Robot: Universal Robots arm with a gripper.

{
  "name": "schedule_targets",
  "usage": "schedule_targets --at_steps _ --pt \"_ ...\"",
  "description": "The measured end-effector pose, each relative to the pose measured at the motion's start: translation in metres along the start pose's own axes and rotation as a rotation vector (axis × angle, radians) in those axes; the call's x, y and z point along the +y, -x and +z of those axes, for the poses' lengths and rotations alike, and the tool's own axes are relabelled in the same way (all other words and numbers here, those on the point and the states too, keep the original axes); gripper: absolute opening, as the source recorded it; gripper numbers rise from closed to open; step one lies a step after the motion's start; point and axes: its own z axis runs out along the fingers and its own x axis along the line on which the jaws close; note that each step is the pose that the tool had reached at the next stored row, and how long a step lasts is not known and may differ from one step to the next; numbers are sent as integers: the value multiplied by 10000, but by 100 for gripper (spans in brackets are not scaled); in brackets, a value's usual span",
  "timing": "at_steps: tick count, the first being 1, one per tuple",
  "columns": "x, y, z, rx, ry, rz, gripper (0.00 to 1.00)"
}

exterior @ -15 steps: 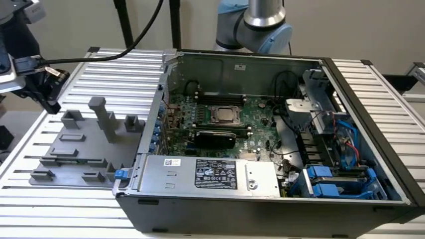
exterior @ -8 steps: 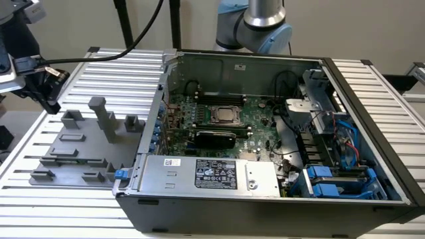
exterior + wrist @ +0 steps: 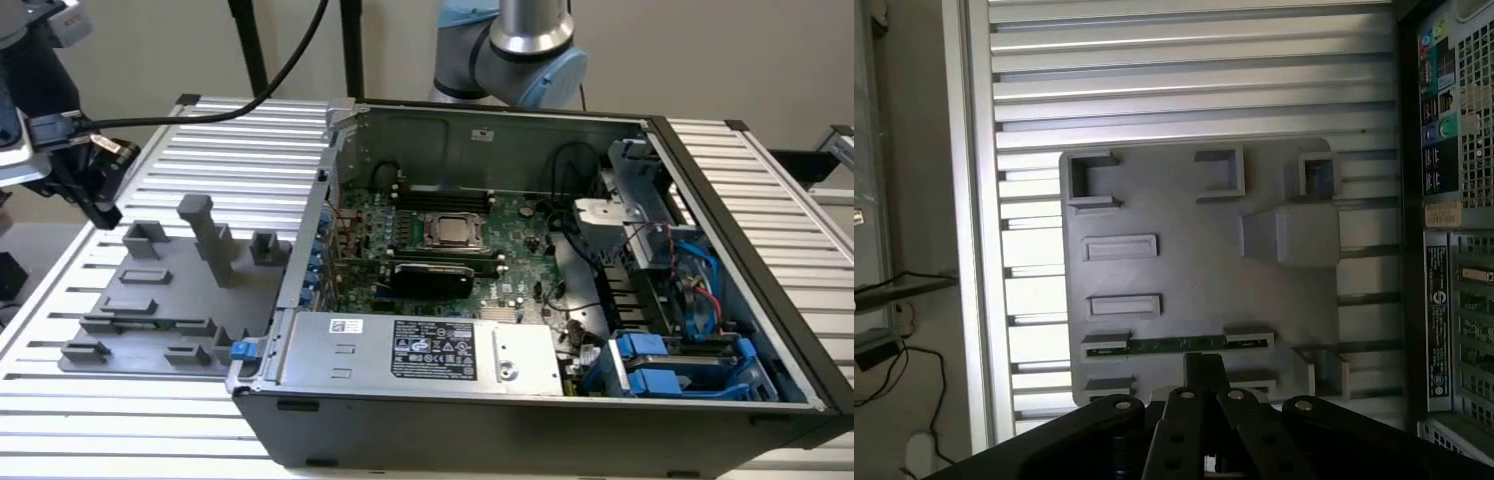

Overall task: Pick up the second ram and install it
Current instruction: 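Pick up the second ram and move it above second insertion slot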

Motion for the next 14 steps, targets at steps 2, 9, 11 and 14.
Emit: schedule_targets --at_steps 2,9,11,14 --pt "1 0 7 10 6 -254 0" --pt "-2 -1 42 65 29 -1523 0" --pt "-2 -1 56 82 35 -1888 0" --pt "-3 -2 79 106 45 -2449 0"
